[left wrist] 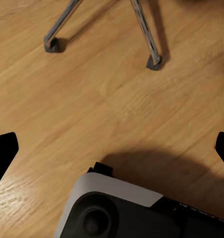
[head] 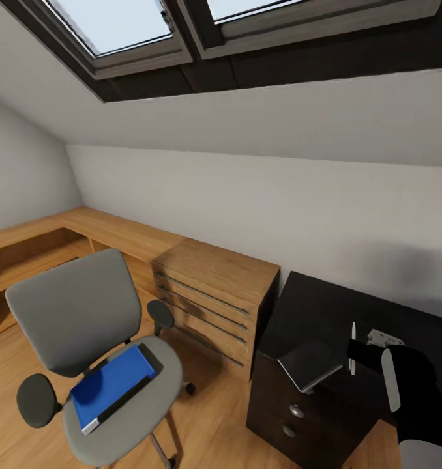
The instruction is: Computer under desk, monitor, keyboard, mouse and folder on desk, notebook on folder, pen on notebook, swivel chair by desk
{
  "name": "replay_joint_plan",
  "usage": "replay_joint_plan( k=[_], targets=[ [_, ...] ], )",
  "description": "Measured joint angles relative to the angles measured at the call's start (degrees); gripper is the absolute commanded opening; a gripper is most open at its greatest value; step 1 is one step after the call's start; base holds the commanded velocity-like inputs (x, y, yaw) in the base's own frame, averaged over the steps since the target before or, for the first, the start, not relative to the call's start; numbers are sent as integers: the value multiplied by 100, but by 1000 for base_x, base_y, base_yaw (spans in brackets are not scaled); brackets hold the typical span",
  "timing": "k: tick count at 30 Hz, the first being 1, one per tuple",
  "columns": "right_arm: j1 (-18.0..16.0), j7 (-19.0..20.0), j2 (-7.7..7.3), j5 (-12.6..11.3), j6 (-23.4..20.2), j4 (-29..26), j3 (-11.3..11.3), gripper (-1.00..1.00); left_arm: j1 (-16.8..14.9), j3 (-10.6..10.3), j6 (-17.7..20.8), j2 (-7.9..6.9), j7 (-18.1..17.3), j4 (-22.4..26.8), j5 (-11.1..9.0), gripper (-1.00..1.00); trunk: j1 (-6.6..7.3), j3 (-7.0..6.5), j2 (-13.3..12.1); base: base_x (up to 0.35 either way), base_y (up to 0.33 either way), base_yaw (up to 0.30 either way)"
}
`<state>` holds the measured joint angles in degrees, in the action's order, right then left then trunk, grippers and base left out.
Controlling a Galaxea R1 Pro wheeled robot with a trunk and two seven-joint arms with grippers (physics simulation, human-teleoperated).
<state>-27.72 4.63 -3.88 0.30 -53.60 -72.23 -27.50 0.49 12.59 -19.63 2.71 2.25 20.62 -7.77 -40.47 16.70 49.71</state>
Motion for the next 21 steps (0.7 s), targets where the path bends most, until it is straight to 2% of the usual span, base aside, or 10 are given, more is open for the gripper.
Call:
replay_joint_plan(
  k=[9,14,21],
  targets=[
    [0,-15,-10,18,392,337,14,-100,0,-4,0,1,3,0,0,100,0,0,0,0,-9,-233],
    [-1,-23,-15,28,476,406,17,-100,1,-5,2,1,2,1,-1,100,0,0,1,0,-52,-64],
    [-2,-56,-19,60,615,539,28,-100,1,0,8,6,-1,-4,2,100,0,0,0,0,-239,-11]
  ],
)
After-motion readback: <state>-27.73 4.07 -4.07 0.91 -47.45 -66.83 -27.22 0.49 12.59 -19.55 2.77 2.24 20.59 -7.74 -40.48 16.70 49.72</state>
